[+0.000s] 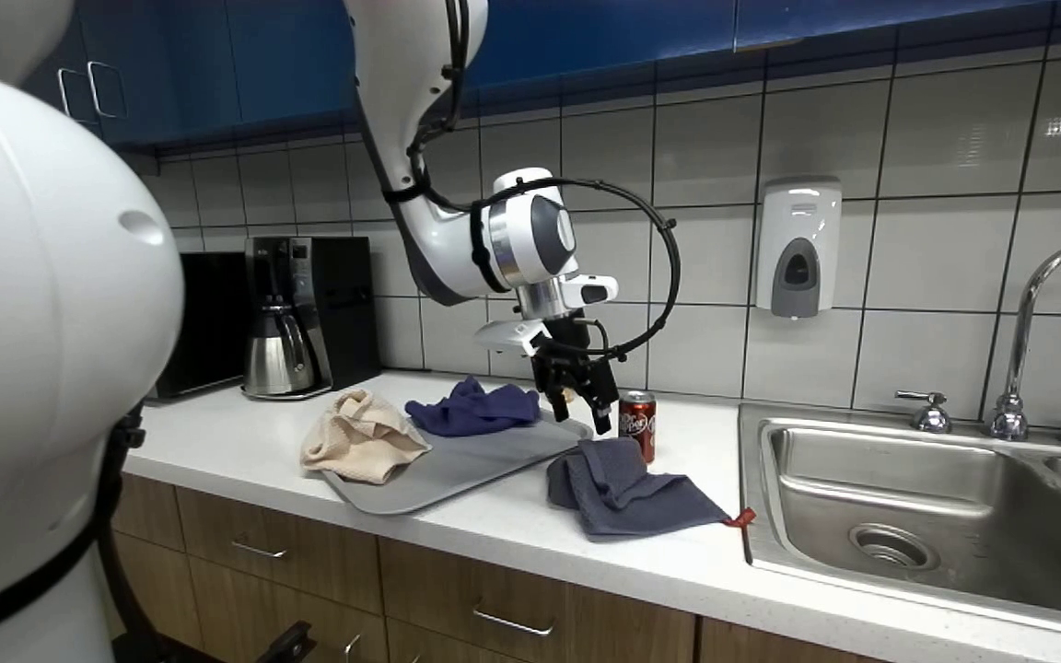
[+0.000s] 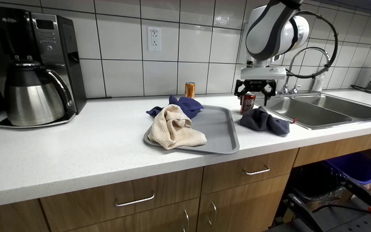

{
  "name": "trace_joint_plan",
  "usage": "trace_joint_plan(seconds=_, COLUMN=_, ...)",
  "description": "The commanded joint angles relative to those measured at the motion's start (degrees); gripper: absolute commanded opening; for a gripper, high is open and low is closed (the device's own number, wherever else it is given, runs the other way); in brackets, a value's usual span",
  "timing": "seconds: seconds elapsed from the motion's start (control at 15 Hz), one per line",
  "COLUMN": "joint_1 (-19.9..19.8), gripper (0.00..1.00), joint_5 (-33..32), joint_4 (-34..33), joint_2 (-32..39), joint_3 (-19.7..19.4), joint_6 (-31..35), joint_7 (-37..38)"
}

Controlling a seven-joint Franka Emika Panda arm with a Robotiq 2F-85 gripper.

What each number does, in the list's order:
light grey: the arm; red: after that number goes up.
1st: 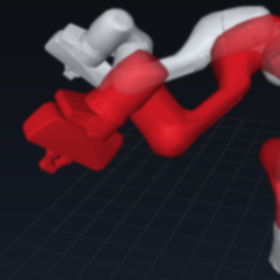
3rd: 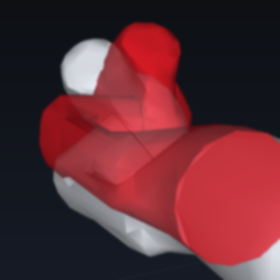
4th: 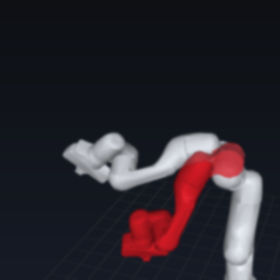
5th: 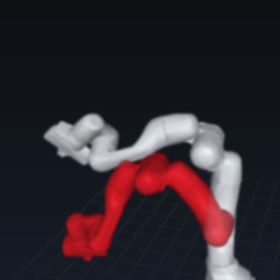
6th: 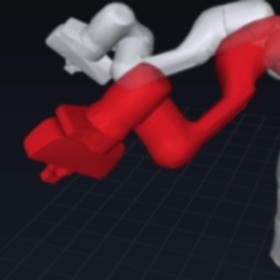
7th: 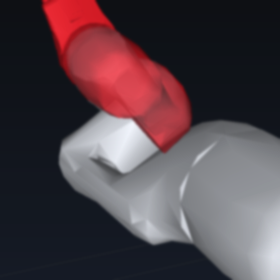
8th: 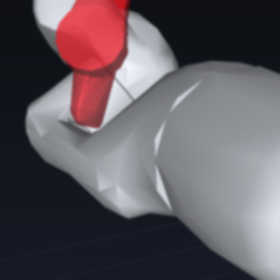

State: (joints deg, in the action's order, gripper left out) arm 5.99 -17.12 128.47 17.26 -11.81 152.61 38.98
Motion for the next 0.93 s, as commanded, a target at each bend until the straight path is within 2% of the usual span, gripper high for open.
trace_joint_plan(seconds=0.0, joint_1=1.02, gripper=1.0, joint_5=0.22, joint_4=-0.28, joint_2=-2.51, joint_3=1.06, joint_6=-2.1, joint_7=-0.96)
trace_joint_plan(seconds=0.87, joint_1=2.86, gripper=1.0, joint_5=4.72, joint_4=-7.95, joint_2=0.68, joint_3=7.53, joint_6=-1.77, joint_7=-2.99)
